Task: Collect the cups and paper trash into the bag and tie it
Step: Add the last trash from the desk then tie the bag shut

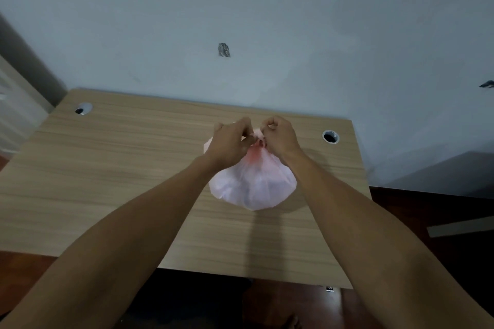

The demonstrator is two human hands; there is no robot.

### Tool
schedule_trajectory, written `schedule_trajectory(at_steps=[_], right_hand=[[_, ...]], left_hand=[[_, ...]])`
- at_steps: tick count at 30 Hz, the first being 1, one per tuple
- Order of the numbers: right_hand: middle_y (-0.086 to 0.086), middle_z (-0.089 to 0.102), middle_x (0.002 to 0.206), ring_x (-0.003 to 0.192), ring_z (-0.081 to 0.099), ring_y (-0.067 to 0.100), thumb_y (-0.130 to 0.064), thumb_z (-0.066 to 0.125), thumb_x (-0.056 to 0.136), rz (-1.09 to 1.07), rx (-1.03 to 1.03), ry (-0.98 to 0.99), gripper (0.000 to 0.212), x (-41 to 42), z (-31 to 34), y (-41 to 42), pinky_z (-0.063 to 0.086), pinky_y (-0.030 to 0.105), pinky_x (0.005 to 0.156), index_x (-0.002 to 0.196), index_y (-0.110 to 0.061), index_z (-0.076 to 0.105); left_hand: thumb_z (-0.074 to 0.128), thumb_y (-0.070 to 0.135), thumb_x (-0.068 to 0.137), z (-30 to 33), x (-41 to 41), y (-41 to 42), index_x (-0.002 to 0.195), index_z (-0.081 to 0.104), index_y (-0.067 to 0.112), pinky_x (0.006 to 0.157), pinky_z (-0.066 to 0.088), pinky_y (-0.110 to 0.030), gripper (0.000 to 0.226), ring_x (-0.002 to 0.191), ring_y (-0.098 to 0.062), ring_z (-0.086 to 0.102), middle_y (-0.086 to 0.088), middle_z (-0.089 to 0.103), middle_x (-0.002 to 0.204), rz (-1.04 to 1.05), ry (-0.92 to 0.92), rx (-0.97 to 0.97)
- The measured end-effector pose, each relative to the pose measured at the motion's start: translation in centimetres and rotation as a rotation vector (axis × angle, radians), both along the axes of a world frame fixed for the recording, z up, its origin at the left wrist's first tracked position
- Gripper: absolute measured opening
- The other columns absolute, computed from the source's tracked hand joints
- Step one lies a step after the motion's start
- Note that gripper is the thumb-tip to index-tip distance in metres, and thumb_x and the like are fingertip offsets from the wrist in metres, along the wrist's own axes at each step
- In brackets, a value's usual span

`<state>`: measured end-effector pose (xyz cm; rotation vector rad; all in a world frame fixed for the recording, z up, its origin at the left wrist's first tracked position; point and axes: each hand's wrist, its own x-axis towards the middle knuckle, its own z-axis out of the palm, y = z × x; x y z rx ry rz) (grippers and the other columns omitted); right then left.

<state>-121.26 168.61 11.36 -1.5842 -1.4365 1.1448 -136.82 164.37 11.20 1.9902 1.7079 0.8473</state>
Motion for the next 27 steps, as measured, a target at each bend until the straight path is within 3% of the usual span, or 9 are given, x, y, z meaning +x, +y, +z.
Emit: schedule_trajectory(at_steps=[3,5,8,13,16,19,21,24,27], right_hand=[[0.015,0.063,0.106,0.077,0.069,0.024,-0.011,0.05,0.089,0.014,0.085,-0.052,0.023,0.6,-0.9,0.5,0.061,0.041,0.07,0.083,-0.027,0.064],[0.013,0.063,0.106,0.09,0.069,0.026,-0.01,0.05,0.087,0.025,0.094,-0.044,0.02,1.3,-1.0,0.2,0.062,0.046,0.081,0.084,-0.02,0.067],[0.016,0.064,0.085,0.084,0.068,0.03,-0.014,0.053,0.084,0.061,0.111,-0.002,0.018,1.5,-0.5,-0.8,0.059,0.055,0.081,0.07,-0.006,0.061],[0.003,0.044,0.066,0.061,0.043,0.012,-0.047,0.057,0.09,0.243,0.142,-0.068,0.055,1.3,0.5,-1.8,0.035,0.032,0.06,0.056,-0.005,0.046],[-0.001,0.049,0.086,0.079,0.05,0.008,-0.038,0.07,0.093,0.306,0.119,-0.118,0.046,1.3,0.1,-2.2,0.04,0.019,0.071,0.06,-0.011,0.054],[0.003,0.049,0.115,0.1,0.053,0.009,-0.025,0.072,0.093,0.312,0.116,-0.169,0.024,1.4,-0.6,-1.7,0.039,0.016,0.085,0.077,-0.009,0.068],[0.002,0.045,0.12,0.108,0.051,0.011,-0.027,0.073,0.093,0.318,0.135,-0.229,0.019,1.6,-0.7,-1.2,0.038,0.017,0.09,0.081,-0.012,0.07],[-0.005,0.043,0.118,0.113,0.049,0.013,-0.034,0.075,0.089,0.303,0.14,-0.384,0.02,2.9,-1.3,-0.6,0.037,0.034,0.1,0.074,-0.026,0.066],[-0.007,0.038,0.123,0.121,0.043,0.012,-0.035,0.074,0.09,0.309,0.117,-0.461,0.02,3.8,-1.7,-0.6,0.025,0.031,0.097,0.077,-0.022,0.067]], left_hand=[[0.063,0.01,0.096,1.1,0.1,0.4,0.085,0.045,0.013,0.059,0.048,-0.033,0.021,0.059,-0.017,0.06,-0.021,0.073,0.079,0.005,-0.559,-0.226],[0.059,0.006,0.099,1.5,-0.2,0.6,0.093,0.044,0.008,0.051,0.04,-0.022,0.017,0.049,-0.007,0.05,-0.032,0.072,0.087,-0.001,-0.703,-0.291],[0.057,0.009,0.1,0.8,-0.4,1.1,0.097,0.048,-0.001,0.049,0.036,-0.02,0.014,0.046,-0.005,0.042,-0.03,0.073,0.091,0.022,-0.751,-0.333],[0.059,0.01,0.1,-0.1,-0.2,1.3,0.096,0.05,-0.002,0.046,0.037,-0.019,0.016,0.044,-0.006,0.043,-0.027,0.069,0.076,0.162,-0.769,-0.339],[0.063,0.009,0.098,-0.2,-0.3,1.5,0.084,0.054,0.003,0.048,0.037,-0.024,0.018,0.046,-0.009,0.045,-0.016,0.062,0.066,0.22,-0.794,-0.354],[0.07,0.018,0.09,-0.7,-0.9,1.8,0.084,0.07,-0.008,0.062,0.045,-0.024,0.026,0.062,-0.008,0.063,-0.01,0.074,0.077,0.275,-0.711,-0.362],[0.073,0.021,0.085,-1.2,-1.5,2.0,0.084,0.07,-0.008,0.069,0.048,-0.024,0.029,0.078,-0.011,0.069,-0.005,0.076,0.082,0.367,-0.697,-0.371],[0.078,0.018,0.082,-2.0,-3.8,2.1,0.071,0.058,0.009,0.056,0.039,-0.025,0.025,0.065,-0.017,0.053,-0.002,0.06,0.068,0.582,-0.682,-0.35],[0.082,0.016,0.08,-3.0,-5.8,1.8,0.064,0.053,0.017,0.06,0.046,-0.031,0.034,0.068,-0.019,0.055,-0.002,0.06,0.068,0.634,-0.701,-0.381]])
